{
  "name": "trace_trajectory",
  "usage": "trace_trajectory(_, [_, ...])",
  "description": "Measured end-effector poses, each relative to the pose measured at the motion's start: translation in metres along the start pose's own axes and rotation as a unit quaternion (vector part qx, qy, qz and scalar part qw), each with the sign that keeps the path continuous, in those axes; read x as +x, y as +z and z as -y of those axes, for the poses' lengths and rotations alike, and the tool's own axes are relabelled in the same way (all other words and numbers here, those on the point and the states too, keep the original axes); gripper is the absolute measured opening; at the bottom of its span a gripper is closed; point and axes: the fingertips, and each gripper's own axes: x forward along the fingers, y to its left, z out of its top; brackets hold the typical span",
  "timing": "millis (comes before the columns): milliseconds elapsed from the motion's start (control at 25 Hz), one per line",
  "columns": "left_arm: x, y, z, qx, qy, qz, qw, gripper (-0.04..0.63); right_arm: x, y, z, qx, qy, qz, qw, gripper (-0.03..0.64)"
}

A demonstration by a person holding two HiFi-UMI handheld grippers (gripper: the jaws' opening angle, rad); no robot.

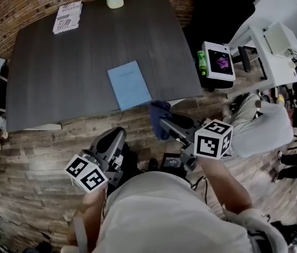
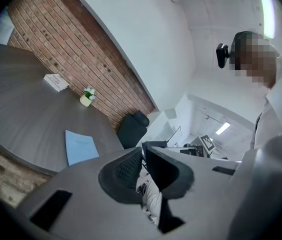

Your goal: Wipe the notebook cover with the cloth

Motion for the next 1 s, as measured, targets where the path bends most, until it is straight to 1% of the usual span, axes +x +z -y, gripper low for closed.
trace_trajectory(160, [0.005, 0.007, -0.024, -0.006, -0.006, -0.018, 0.9998, 0.034, 0.027, 0.012, 0.002, -0.005, -0.018, -0.007, 1.0, 0.103])
trace_trajectory(400, [0.014, 0.007, -0.059, -0.007, -0.009, -0.052, 0.9986, 0.034, 0.061, 0.02, 0.009, -0.015, -0.04, -0.018, 0.999, 0.103])
trace_trajectory(600, [0.029, 0.0, -0.077, -0.008, -0.011, -0.075, 0.9971, 0.035, 0.085, 0.026, 0.019, -0.024, -0.046, -0.036, 0.998, 0.103])
trace_trajectory(760, [0.041, -0.015, -0.1, -0.012, 0.007, -0.096, 0.9953, 0.037, 0.106, 0.031, 0.028, -0.039, -0.038, -0.063, 0.997, 0.103])
trace_trajectory(1000, [0.06, -0.029, -0.138, -0.028, 0.062, -0.104, 0.9922, 0.041, 0.147, 0.03, 0.054, -0.07, -0.028, -0.117, 0.99, 0.103])
